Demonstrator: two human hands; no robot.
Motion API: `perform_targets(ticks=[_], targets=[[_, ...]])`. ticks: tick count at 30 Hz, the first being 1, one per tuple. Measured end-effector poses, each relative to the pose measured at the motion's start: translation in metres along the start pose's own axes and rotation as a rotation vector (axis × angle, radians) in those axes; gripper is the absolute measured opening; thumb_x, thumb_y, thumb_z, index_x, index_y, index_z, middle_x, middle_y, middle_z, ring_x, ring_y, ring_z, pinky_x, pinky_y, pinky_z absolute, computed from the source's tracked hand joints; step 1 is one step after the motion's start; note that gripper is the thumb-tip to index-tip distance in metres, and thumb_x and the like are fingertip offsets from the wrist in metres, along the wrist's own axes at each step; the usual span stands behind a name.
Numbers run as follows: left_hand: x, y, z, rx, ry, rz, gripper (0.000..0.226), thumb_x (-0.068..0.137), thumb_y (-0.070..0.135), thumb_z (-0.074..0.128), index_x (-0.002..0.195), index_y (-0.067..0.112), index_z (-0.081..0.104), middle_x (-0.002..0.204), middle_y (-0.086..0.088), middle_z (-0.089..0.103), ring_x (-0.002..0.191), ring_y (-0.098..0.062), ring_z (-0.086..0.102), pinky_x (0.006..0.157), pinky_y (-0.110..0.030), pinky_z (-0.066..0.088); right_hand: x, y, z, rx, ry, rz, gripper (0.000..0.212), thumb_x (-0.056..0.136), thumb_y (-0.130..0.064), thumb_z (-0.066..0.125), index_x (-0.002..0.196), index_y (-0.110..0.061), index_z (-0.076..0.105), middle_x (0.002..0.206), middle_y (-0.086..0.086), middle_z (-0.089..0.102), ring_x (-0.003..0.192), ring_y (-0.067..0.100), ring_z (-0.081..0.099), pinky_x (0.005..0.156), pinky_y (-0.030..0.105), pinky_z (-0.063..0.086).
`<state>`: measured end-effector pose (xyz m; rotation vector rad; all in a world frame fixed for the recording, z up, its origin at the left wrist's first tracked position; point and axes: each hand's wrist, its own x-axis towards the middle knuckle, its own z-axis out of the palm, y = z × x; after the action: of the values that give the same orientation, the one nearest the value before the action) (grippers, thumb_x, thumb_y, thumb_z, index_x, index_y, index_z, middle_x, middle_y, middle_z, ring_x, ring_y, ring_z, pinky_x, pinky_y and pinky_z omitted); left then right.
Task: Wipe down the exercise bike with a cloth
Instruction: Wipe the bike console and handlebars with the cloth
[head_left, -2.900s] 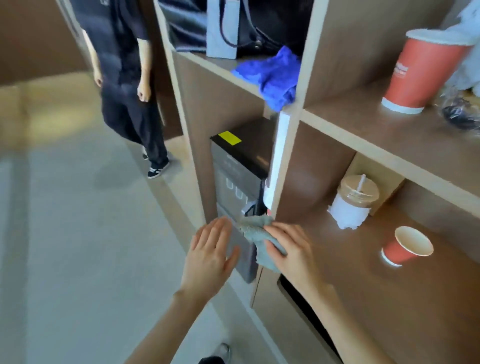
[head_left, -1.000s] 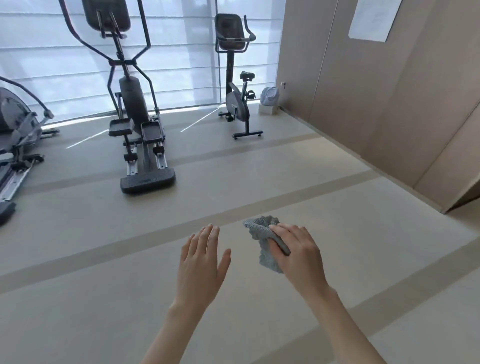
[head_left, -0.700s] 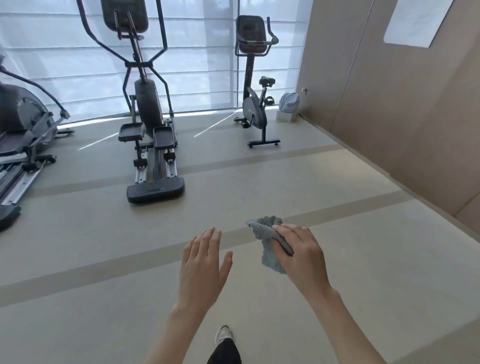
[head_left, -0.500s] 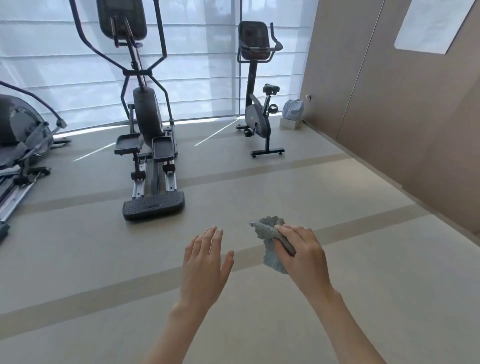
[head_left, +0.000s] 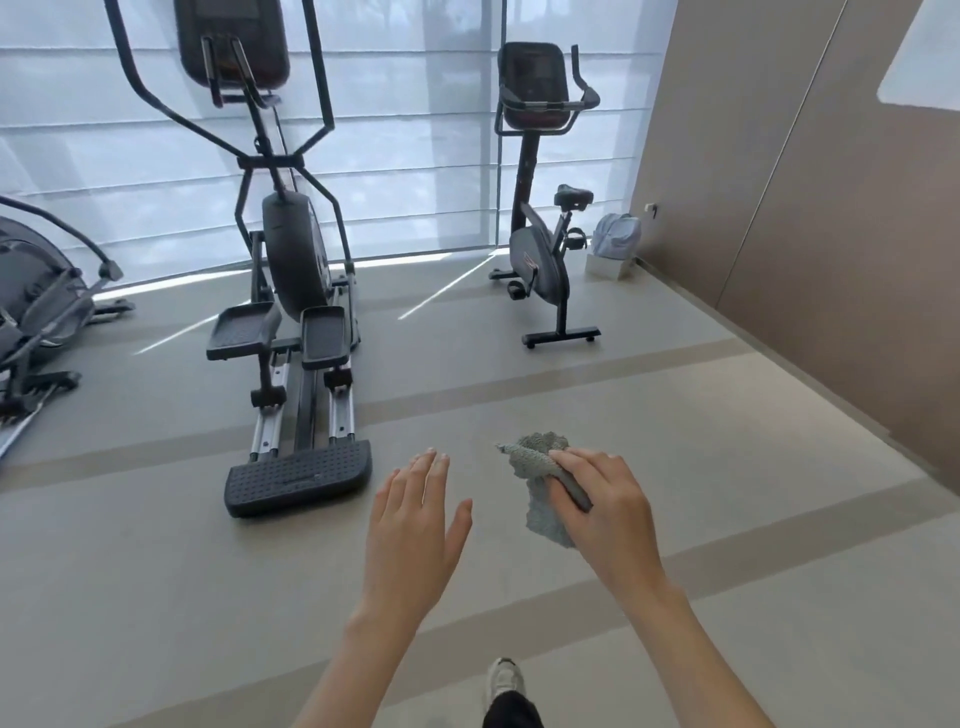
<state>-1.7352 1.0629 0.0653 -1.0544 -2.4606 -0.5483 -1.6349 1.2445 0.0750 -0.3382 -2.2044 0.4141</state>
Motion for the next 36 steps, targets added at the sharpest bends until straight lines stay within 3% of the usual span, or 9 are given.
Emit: perform_targets(ticks=[5,8,16,22,36], targets=[[0.131,-0.035,0.06,0.023,0.029,-0.02,0.051,0.091,0.037,0.04,0.122,0.002,0.06,0.124,-0.013,0.062,0.113,-0.029,0.059,0.099,-0.042,0.045,0.113,0.058,0.081,0.033,-0.014,-0.015,0.028,0.072,-0.011,0.079,0.099,-0.009,0.071,0.097,0.003,0.069,0.082,0.025,0.062,0.072,0.036,0.054],[0.203,-0.056,0.089,0.021,0.028,-0.035,0.051,0.091,0.037,0.04,0.122,0.002,0.06,0.124,-0.013,0.062,0.114,-0.029,0.059,0.102,-0.04,0.039,0.177,0.086,0.127,0.049,-0.018,-0.034,0.028,0.072,-0.011,0.079,0.099,-0.009,0.071,0.097,0.003,0.069,0.082,0.024,0.062,0.072,0.037,0.054],[0.361,-0.132,0.166,0.021,0.027,-0.093,0.052,0.09,0.037,0.04,0.121,0.0,0.06,0.122,-0.015,0.062,0.113,-0.031,0.06,0.098,-0.046,0.047,0.32,0.149,0.257,0.09,-0.072,-0.059,0.028,0.072,-0.013,0.079,0.099,-0.01,0.071,0.098,0.002,0.069,0.085,0.023,0.063,0.075,0.036,0.055],[0.5,-0.216,0.248,0.036,0.015,-0.081,0.053,0.091,0.038,0.039,0.122,0.002,0.06,0.123,-0.014,0.062,0.113,-0.03,0.06,0.097,-0.046,0.048,0.436,0.206,0.384,0.067,-0.071,-0.043,0.027,0.073,-0.016,0.079,0.098,-0.012,0.072,0.098,-0.001,0.069,0.085,0.023,0.063,0.071,0.033,0.054],[0.787,-0.358,0.375,0.013,0.014,-0.041,0.052,0.092,0.039,0.039,0.125,0.004,0.058,0.125,-0.012,0.061,0.115,-0.028,0.058,0.1,-0.044,0.044,0.684,0.294,0.594,0.037,-0.061,0.004,0.027,0.074,-0.018,0.078,0.1,-0.012,0.071,0.098,0.0,0.069,0.085,0.022,0.062,0.071,0.035,0.055]])
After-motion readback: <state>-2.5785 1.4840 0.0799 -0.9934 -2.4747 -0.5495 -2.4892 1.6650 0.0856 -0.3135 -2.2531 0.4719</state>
